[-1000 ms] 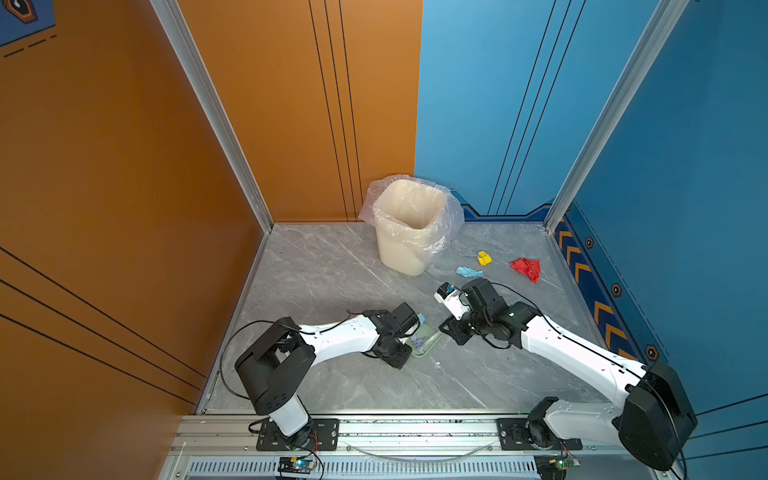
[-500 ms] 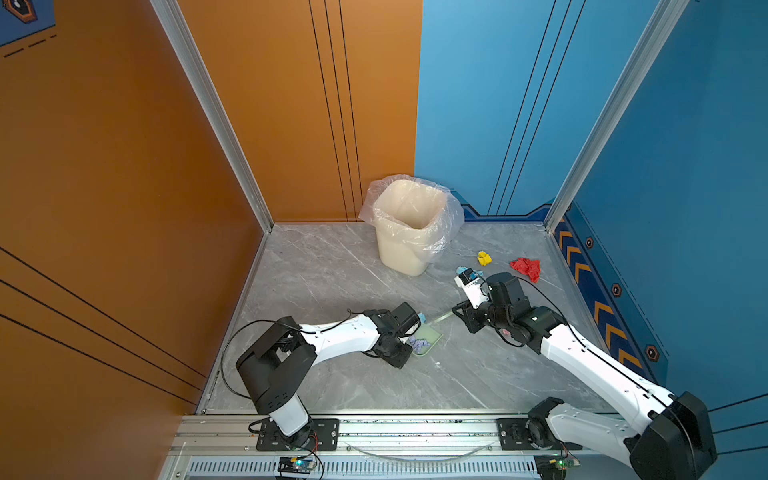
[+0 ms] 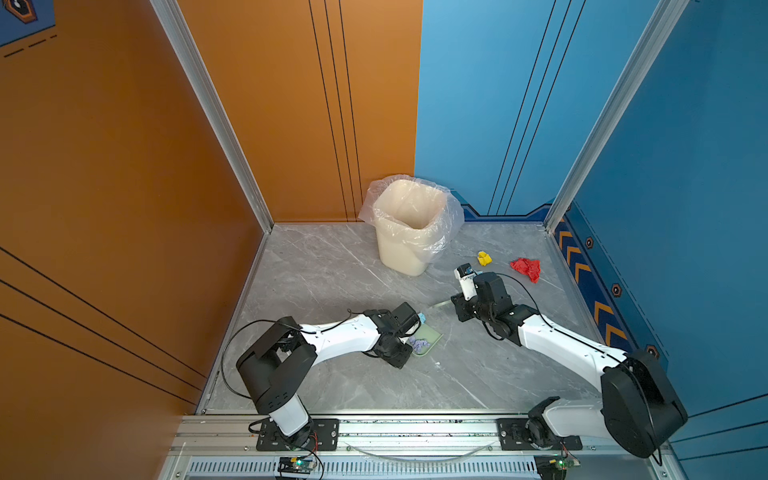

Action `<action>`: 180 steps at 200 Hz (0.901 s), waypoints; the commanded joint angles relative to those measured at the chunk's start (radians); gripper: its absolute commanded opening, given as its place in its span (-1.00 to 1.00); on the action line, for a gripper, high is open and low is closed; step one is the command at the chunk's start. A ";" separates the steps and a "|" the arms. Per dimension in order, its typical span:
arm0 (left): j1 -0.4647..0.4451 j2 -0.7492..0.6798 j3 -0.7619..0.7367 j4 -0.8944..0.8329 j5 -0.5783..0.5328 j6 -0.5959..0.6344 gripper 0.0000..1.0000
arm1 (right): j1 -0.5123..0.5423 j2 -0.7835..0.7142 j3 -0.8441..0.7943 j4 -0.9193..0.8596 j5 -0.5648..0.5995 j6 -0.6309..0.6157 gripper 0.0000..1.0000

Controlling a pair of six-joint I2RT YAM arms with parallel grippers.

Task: Sweep away the paper scraps from the table
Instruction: 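Brush the remaining scraps deeper into the dustpan with the right gripper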

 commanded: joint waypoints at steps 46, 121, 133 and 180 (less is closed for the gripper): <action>-0.003 0.030 0.024 -0.029 0.012 0.017 -1.00 | 0.086 0.018 -0.015 0.011 -0.084 -0.038 -1.00; -0.003 -0.006 0.011 -0.036 -0.046 0.018 -1.00 | 0.058 -0.142 -0.032 -0.097 0.061 -0.034 -1.00; -0.003 -0.021 0.011 -0.036 -0.063 0.015 -1.00 | 0.039 -0.174 -0.029 -0.113 0.069 -0.025 -1.00; 0.001 -0.126 0.019 -0.068 -0.114 0.008 -1.00 | -0.054 -0.277 -0.017 -0.178 -0.044 0.029 -1.00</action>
